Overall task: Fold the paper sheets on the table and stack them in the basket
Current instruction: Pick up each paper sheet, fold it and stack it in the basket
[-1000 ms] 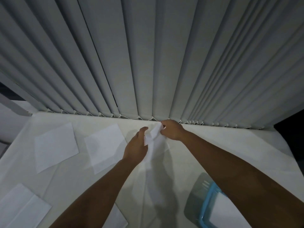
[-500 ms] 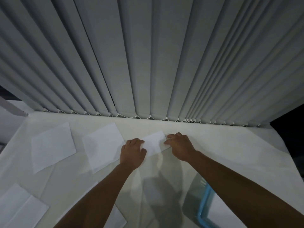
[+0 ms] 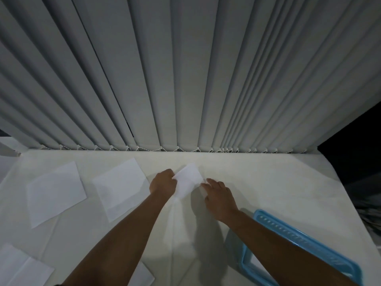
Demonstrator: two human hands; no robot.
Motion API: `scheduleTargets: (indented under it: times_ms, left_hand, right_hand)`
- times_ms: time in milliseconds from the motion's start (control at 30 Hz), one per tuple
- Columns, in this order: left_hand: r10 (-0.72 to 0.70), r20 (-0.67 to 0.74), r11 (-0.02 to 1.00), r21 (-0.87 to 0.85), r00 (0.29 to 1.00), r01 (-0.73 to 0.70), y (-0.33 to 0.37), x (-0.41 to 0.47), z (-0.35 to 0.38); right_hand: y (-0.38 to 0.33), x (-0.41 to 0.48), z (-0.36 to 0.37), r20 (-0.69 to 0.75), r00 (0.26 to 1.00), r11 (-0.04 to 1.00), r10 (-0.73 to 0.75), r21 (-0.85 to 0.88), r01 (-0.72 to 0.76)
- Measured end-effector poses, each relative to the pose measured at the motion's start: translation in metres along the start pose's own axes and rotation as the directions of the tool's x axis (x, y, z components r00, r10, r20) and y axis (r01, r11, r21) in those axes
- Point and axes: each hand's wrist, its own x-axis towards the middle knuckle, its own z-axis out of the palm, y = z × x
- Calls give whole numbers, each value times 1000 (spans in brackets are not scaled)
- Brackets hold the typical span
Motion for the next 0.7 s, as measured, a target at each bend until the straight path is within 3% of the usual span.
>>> scheduleTargets:
  times_ms: [133,233,300,367,433,567,633,700]
  left_hand:
    - [-29,74,911,-407,997,57,11,-24,-11]
    - [-100,155,649,-739,983,182,25,-53,-16]
    - [-101,203,457,-860,974,226,34,-74,-18]
    - [-64,221,353,-907,973,230,43,-94,-17]
    - [5,235,296,-929,972,223,54,-115,-13]
    - [113,256,131,-962,960,241,78,-156,-2]
    - [139,246,105,-967,959,233,88,-173,7]
    - [170,250,144,-963,953,227,93,-189,19]
  right_hand:
    - [-8,-28,-1,-66,993,957,99,281,-77]
    - [-18,-53,-7,-100,968,823,230,551,-139]
    - [-23,-68,-11,-46,950,717,310,668,-201]
    - [-26,-81,-17,77,914,537,398,788,-301]
    - [-24,-97,-27,232,864,268,446,887,-377]
    - [-10,-132,-41,411,813,-141,413,910,-389]
    - [0,-147,-42,421,815,-271,398,903,-334]
    - [15,-159,-42,335,822,-281,461,933,-223]
